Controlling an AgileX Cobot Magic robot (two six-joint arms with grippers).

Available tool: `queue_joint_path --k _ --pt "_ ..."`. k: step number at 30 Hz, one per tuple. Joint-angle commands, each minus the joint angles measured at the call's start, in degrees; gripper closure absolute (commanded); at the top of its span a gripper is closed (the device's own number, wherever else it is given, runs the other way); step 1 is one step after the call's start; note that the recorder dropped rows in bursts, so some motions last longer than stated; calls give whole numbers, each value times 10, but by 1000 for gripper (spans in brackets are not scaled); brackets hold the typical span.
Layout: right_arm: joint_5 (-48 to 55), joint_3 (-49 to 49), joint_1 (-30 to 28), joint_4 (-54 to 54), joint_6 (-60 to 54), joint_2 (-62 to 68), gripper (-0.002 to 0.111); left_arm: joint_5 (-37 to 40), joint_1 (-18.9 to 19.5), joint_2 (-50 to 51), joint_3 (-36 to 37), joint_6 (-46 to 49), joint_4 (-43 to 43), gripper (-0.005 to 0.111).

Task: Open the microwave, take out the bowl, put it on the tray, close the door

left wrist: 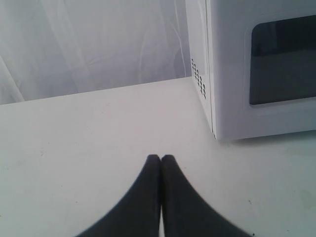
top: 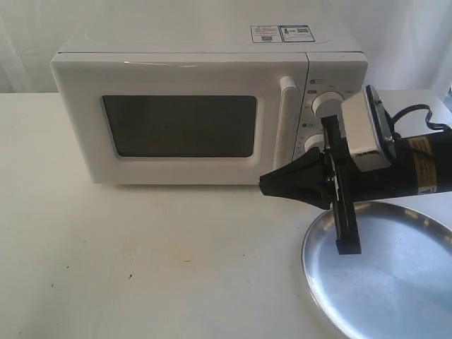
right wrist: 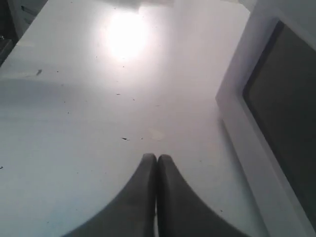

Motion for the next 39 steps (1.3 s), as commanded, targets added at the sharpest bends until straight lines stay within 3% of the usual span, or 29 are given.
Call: queue_joint_path --k 1,10,11,15,16,21,34,36,39 --pt "130 3 -8 53 44 -21 108 -2 -2 -1 -2 0 -5 107" --pt "190 3 -24 216 -8 9 105 -2 -2 -1 -2 0 -5 107" --pt "187 3 -30 215 -7 9 102 -2 -2 -1 -2 0 -5 107" --pt "125 8 -64 193 28 9 66 -2 -2 -1 -2 0 -5 107" --pt "125 8 -64 196 27 9 64 -2 -2 -1 -2 0 -5 107" --pt "111 3 -47 276 -66 60 64 -2 -2 -1 -2 0 -5 107" --pt "63 -75 -20 271 -57 145 66 -2 -2 -1 -2 0 -5 107" --pt "60 -79 -15 268 -57 150 74 -2 -2 -1 -2 0 -5 107" --pt "60 -79 -12 266 -44 150 100 -2 -2 -1 -2 0 -5 107"
